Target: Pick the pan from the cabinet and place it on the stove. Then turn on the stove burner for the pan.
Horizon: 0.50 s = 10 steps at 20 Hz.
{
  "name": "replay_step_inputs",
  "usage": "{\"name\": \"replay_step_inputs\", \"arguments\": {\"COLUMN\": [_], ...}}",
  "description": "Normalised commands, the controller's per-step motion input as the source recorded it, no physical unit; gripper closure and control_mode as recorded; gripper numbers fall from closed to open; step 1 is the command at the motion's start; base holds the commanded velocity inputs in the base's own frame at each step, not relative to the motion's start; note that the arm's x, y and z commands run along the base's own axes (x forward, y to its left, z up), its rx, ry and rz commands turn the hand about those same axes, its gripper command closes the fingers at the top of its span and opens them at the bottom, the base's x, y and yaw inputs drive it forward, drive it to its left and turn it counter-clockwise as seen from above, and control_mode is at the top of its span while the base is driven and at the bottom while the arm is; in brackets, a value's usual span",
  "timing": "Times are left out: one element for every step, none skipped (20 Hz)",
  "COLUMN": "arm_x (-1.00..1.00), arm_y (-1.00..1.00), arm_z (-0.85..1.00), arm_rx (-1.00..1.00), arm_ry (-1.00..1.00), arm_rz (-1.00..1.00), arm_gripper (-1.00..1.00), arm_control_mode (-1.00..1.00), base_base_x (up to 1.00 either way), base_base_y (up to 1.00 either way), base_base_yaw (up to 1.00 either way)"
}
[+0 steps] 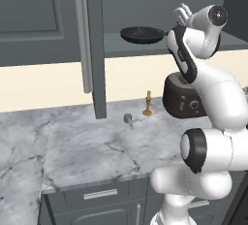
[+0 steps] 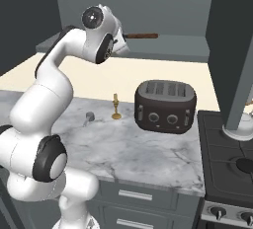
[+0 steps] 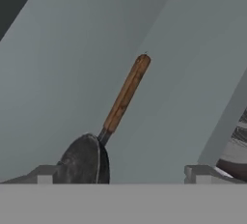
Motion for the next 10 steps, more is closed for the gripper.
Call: {"name": "replay_step_inputs", "arguments": {"arm_x": [0.18, 0.14, 0.11, 0.1, 0.05, 0.05, 0.02, 0.0, 0.0, 0.0], "arm_y": [0.01, 0.0, 0.0, 0.0, 0.0, 0.0, 0.0, -0.06, -0.14, -0.12], "arm_z": [0.0, -0.01, -0.02, 0.0, 0.0, 0.0, 0.0, 0.0, 0.0, 0.0], "arm_rx": [-0.02, -0.01, 0.0, 0.0, 0.0, 0.0, 0.0, 0.0, 0.0, 0.0], "arm_ry": [0.03, 0.03, 0.02, 0.02, 0.01, 0.0, 0.0, 0.0, 0.0, 0.0], "arm_rz": [-0.04, -0.04, -0.04, -0.03, -0.03, -0.03, -0.03, -0.02, -0.01, -0.01], "arm_gripper": [-1.0, -1.0, -1.0, -1.0, -1.0, -1.0, -1.0, -1.0, -1.0, -1.0], "arm_control_mode": [-1.0, -1.0, -1.0, -1.0, -1.0, -1.0, -1.0, -1.0, -1.0, -1.0], "base_base_x": [0.0, 0.0, 0.0, 0.0, 0.0, 0.0, 0.0, 0.0, 0.0, 0.0], "base_base_y": [0.0, 0.0, 0.0, 0.0, 0.0, 0.0, 0.0, 0.0, 0.0, 0.0], "base_base_yaw": [0.0, 0.0, 0.0, 0.0, 0.0, 0.0, 0.0, 0.0, 0.0, 0.0]}}
